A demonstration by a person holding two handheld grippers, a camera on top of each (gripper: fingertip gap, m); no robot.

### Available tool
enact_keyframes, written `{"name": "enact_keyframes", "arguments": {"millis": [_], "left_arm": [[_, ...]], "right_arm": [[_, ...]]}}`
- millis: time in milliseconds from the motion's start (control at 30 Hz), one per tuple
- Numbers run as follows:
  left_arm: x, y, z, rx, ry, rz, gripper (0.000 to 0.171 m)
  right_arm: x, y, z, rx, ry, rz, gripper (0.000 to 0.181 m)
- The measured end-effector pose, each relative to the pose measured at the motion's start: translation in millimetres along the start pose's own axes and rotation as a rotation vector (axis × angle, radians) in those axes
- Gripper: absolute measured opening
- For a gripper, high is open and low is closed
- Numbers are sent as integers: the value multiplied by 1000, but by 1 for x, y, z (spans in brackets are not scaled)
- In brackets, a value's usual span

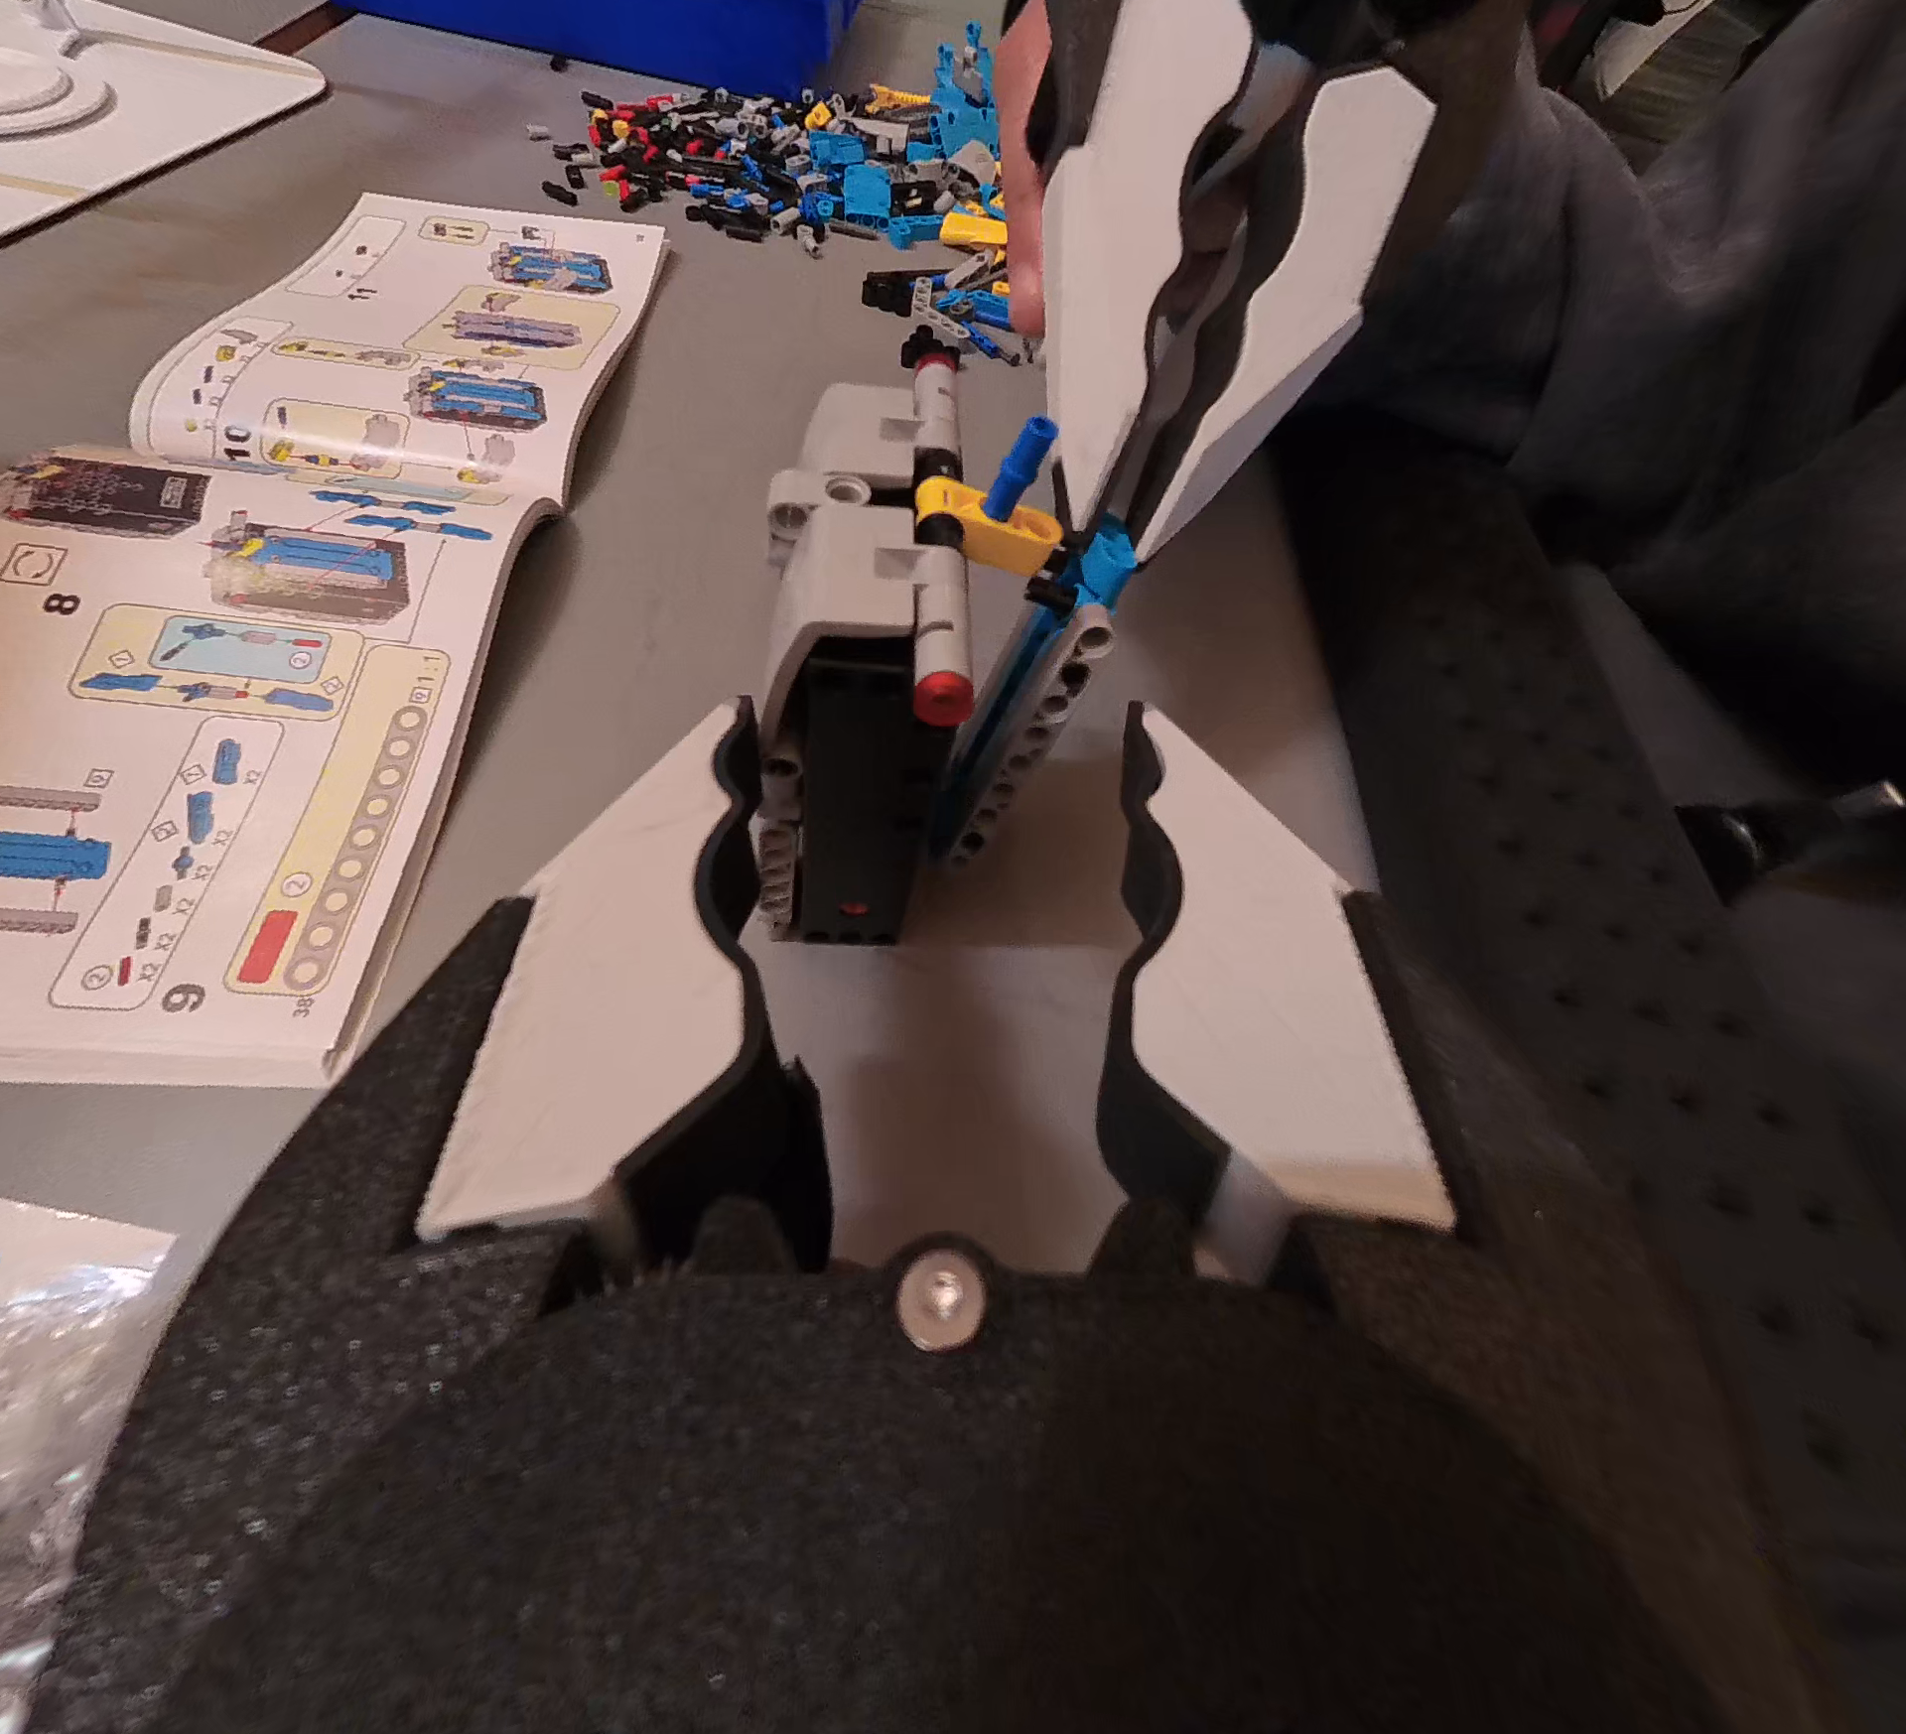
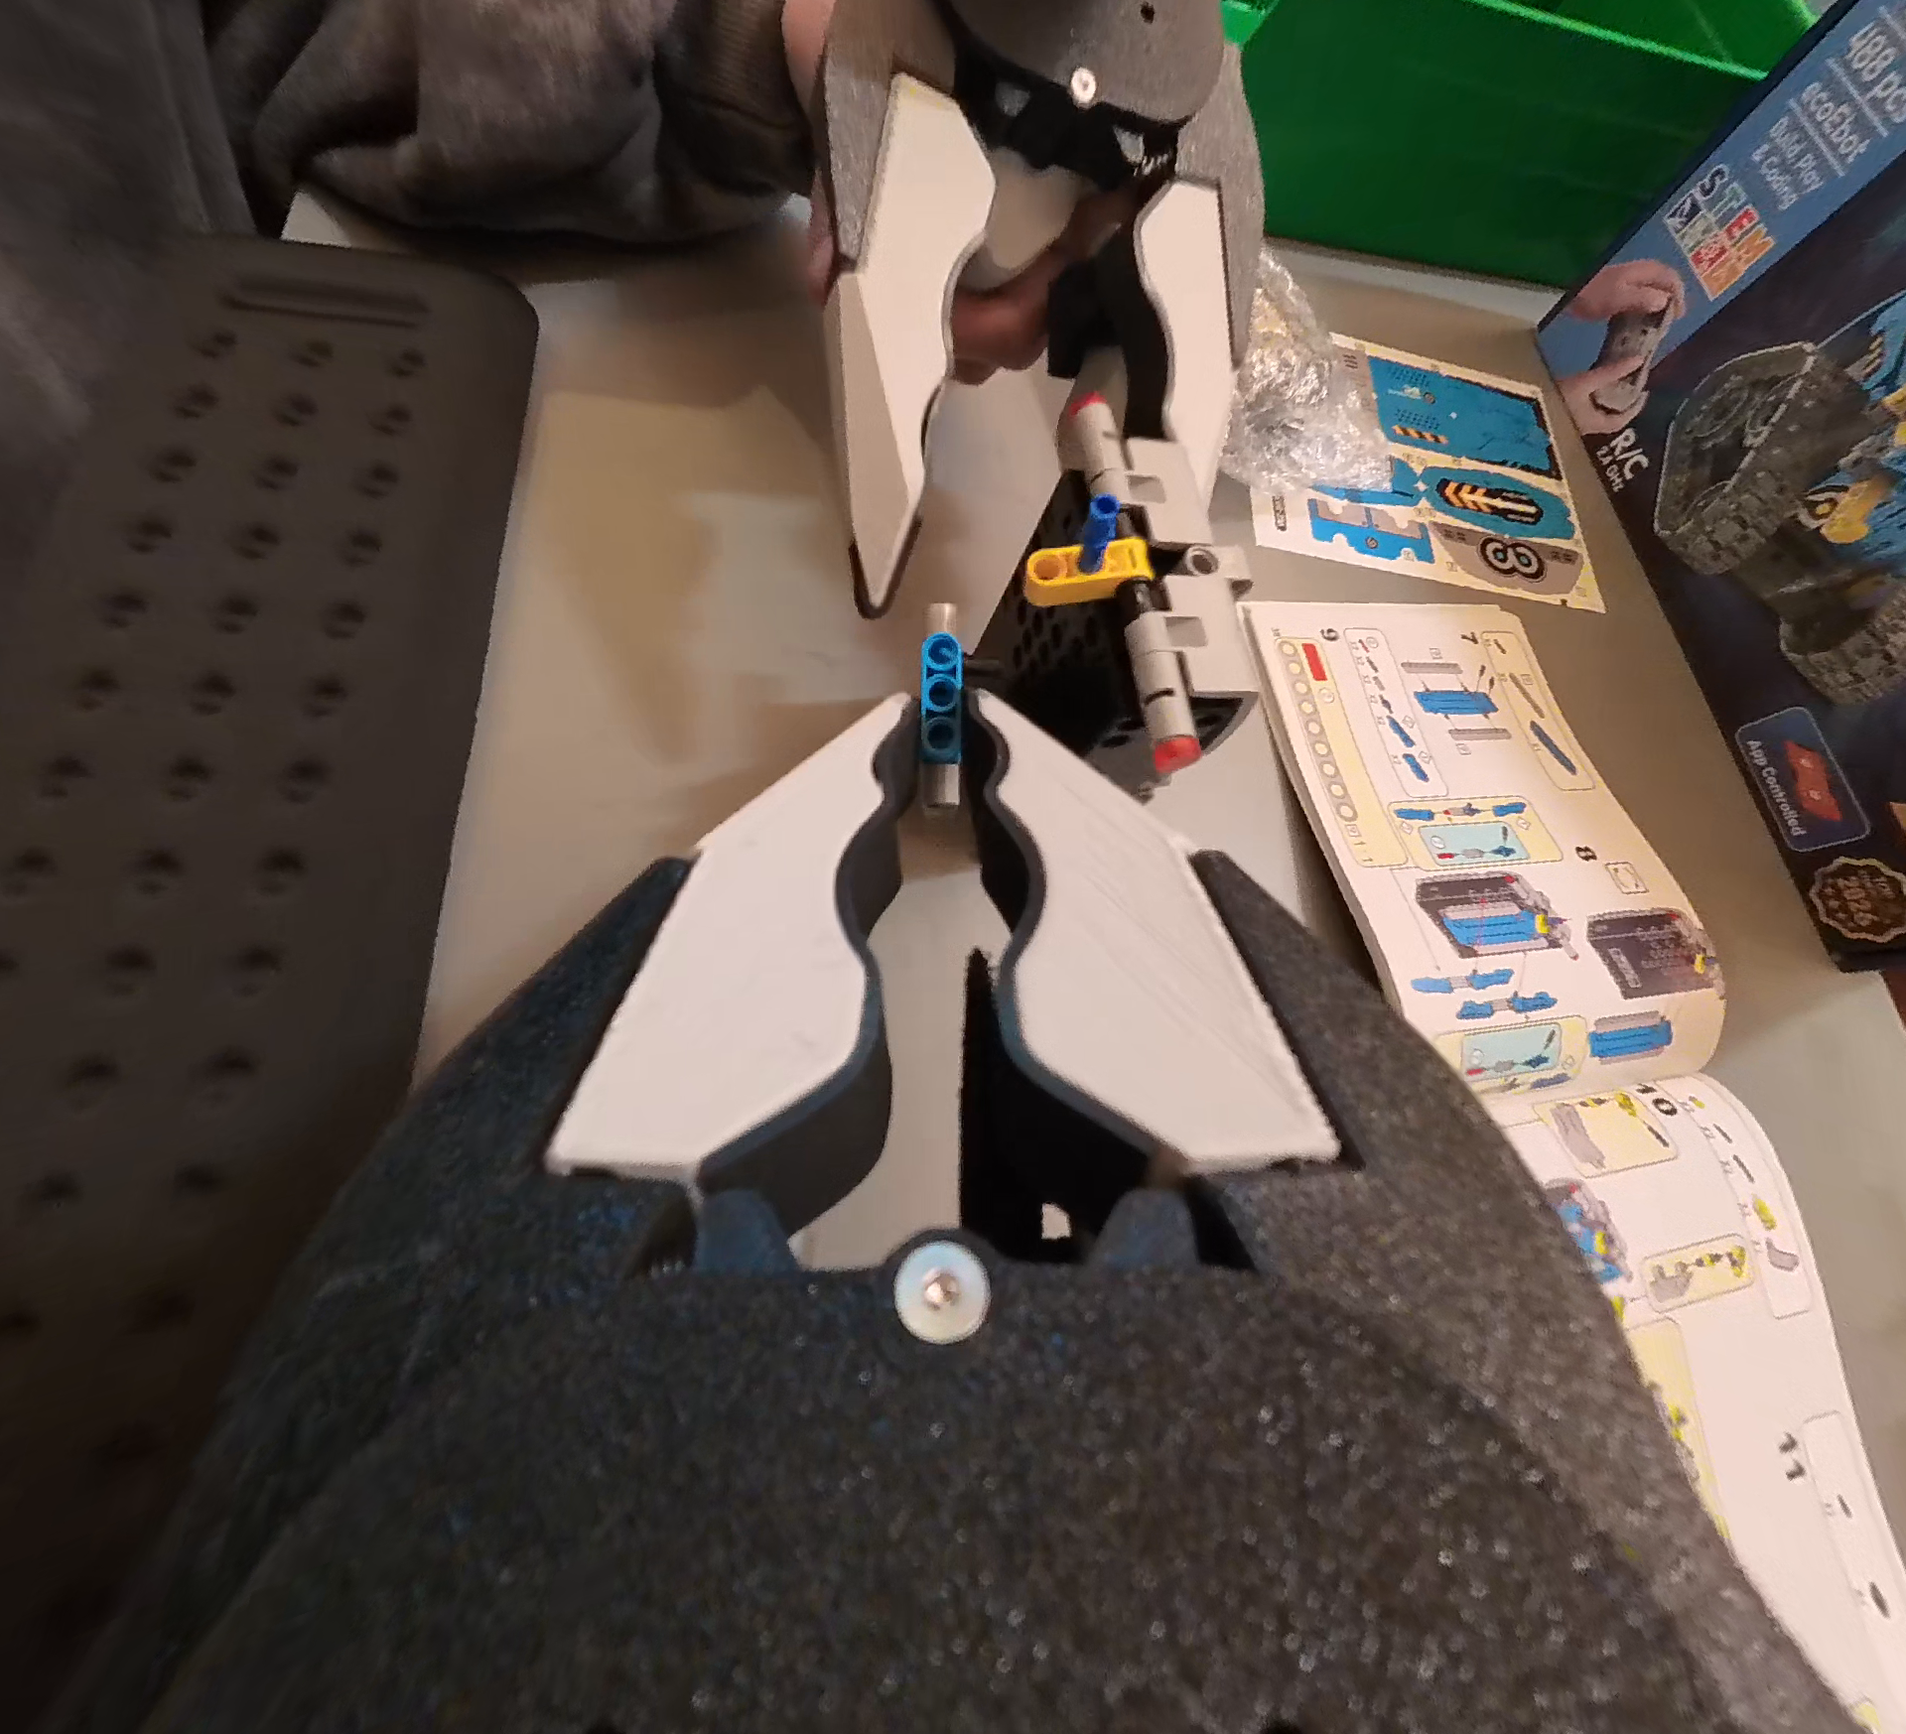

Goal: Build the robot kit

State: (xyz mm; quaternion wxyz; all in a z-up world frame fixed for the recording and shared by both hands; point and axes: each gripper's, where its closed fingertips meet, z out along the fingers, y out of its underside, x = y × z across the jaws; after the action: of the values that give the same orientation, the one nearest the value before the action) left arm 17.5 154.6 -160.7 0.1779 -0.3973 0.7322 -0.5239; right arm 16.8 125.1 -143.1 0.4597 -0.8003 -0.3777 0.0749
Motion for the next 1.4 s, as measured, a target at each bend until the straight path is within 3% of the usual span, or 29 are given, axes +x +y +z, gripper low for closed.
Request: {"name": "enact_keyframes", "arguments": {"millis": [700,867,1033,1233,1400], "left_arm": [[-9,14,9,-32,-39,11,55],[-12,18,11,-50,-45,5,55],[-10,14,11,-29,-41,8,56],[-2,5,12,4,-49,64,65],[-4,9,10,-31,-61,70,65]], "right_arm": [[8,-1,20,5,96,-48,7],[7,13,21,-10,51,31,18],[10,15,18,21,25,96,8],[0,6,24,1,57,-69,7],[-2,14,17,-52,30,-54,6]]}}
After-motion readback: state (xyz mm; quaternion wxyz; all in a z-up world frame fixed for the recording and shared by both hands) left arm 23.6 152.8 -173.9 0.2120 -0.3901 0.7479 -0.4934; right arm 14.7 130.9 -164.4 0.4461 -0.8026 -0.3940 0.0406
